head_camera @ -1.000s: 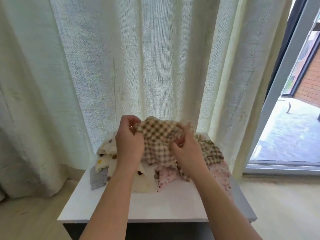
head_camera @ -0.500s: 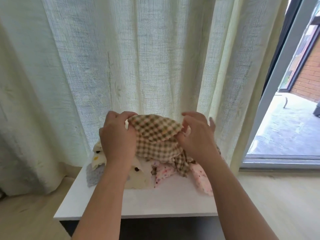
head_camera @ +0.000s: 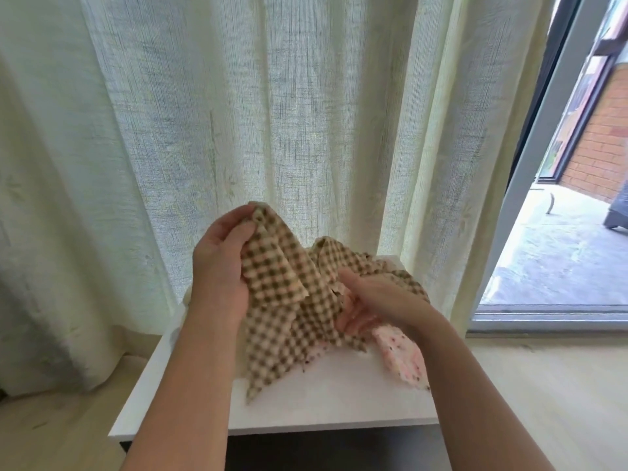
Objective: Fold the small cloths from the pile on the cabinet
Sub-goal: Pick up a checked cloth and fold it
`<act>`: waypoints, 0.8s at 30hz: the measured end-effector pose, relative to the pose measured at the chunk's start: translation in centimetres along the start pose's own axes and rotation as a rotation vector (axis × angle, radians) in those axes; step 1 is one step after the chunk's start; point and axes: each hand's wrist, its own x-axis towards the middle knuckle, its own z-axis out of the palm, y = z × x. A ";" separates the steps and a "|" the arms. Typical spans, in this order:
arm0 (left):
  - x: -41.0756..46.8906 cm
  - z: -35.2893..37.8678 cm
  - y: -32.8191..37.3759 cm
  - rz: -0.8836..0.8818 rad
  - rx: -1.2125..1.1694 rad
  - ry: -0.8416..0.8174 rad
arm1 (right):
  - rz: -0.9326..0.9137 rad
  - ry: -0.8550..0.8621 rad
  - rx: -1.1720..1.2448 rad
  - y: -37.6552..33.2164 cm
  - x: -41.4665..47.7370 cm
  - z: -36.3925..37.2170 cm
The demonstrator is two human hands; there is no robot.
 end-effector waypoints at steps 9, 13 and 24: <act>-0.4 1.3 0.0 -0.154 -0.353 -0.240 | 0.137 -0.080 -0.313 1.8 1.0 0.9; -0.9 1.3 0.7 -0.065 -0.419 -0.415 | 0.117 -0.238 -0.009 0.2 0.5 0.9; -3.0 2.2 2.9 -0.138 -0.530 -0.292 | -0.044 -0.174 1.335 -1.2 0.3 3.2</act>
